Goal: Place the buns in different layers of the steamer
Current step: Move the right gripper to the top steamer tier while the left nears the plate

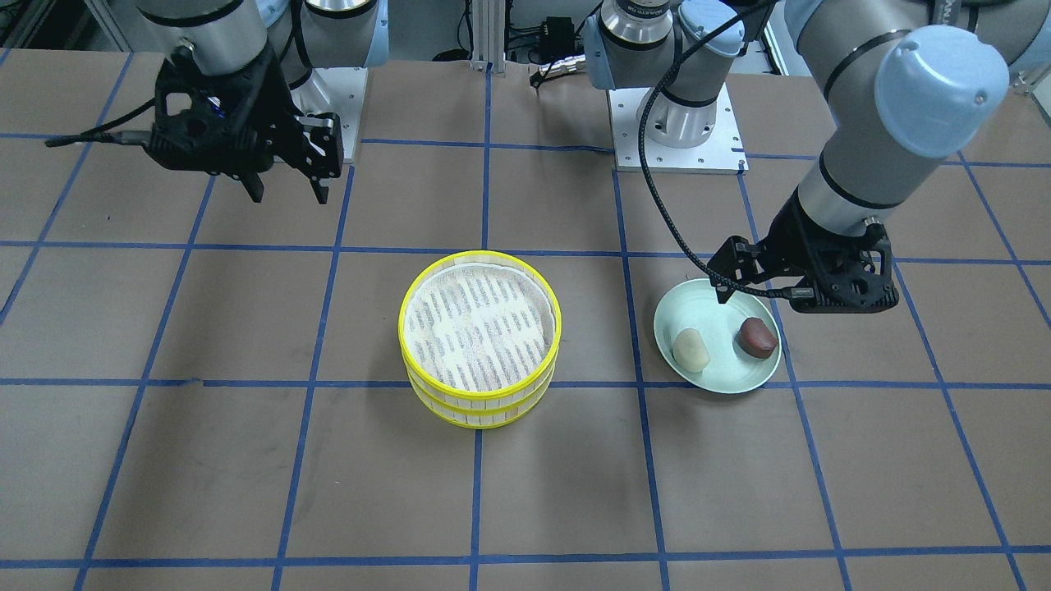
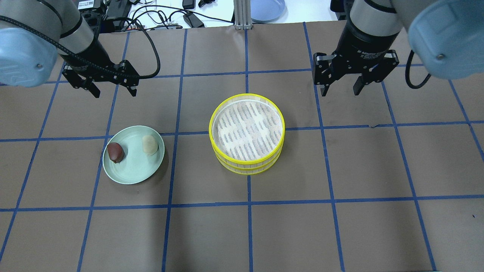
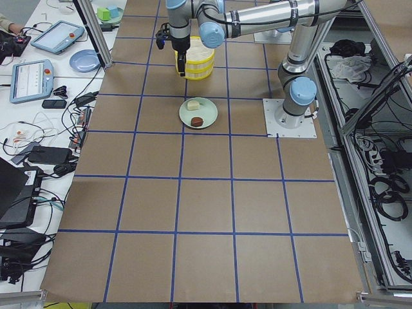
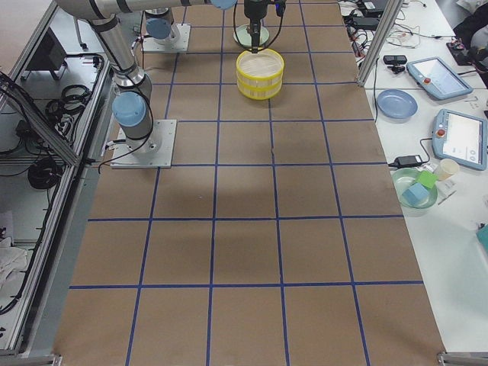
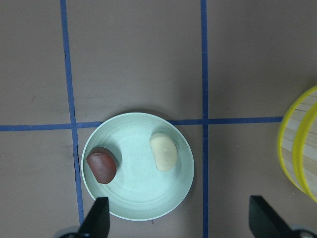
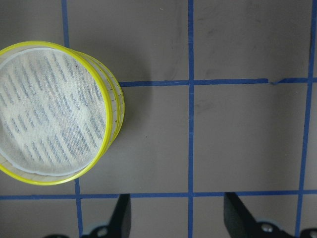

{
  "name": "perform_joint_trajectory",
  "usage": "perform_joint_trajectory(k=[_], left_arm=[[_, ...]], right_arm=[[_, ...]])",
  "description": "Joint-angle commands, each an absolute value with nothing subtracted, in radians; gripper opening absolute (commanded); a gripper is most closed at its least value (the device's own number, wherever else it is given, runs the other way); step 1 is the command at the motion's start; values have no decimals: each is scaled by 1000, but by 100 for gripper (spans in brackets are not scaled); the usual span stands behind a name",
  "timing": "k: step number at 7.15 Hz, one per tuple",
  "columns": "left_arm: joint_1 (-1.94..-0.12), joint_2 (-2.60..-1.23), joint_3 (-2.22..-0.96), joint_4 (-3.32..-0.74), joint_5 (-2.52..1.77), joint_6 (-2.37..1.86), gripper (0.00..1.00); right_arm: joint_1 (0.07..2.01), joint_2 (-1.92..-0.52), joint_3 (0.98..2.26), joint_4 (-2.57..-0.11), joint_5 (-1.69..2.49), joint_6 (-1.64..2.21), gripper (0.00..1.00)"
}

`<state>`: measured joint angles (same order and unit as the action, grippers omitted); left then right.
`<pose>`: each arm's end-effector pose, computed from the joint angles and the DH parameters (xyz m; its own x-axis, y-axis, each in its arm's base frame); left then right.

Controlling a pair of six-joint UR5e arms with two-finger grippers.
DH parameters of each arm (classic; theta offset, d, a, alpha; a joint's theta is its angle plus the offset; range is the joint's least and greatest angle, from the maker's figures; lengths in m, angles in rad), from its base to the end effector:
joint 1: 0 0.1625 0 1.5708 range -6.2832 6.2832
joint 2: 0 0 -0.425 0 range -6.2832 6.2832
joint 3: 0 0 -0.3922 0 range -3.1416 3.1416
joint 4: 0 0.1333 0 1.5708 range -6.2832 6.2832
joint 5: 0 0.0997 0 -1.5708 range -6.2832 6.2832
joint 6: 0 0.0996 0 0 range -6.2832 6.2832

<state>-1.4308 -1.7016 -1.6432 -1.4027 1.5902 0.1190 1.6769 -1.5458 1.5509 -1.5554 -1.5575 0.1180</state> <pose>-0.0553 -0.5488 0.4017 -0.9997 -0.0204 -0.0151 -0.0209 0.9991 0.0372 0.1869 -0.4834 0.4838 -0.9999 0.0122 -0.0108 0.0119 0.9997 0.0219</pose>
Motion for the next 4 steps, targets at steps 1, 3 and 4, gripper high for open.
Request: perform_joint_trajectory(k=[1,3,4], left_arm=[[-1410,-1779,-1686,-1359,1548,117,100],[-1410,-1876,-1703,-1350,1543,104,100],[-1410,-1913,-1707,-1350,1542,103,99]], right_arm=[[1834,-1360,1574,-1725,-1566,211,70],[1847,-1243,1673,-1973,-1580,201,69],[1845,-1221,1690,-2020,-1597,198,62]])
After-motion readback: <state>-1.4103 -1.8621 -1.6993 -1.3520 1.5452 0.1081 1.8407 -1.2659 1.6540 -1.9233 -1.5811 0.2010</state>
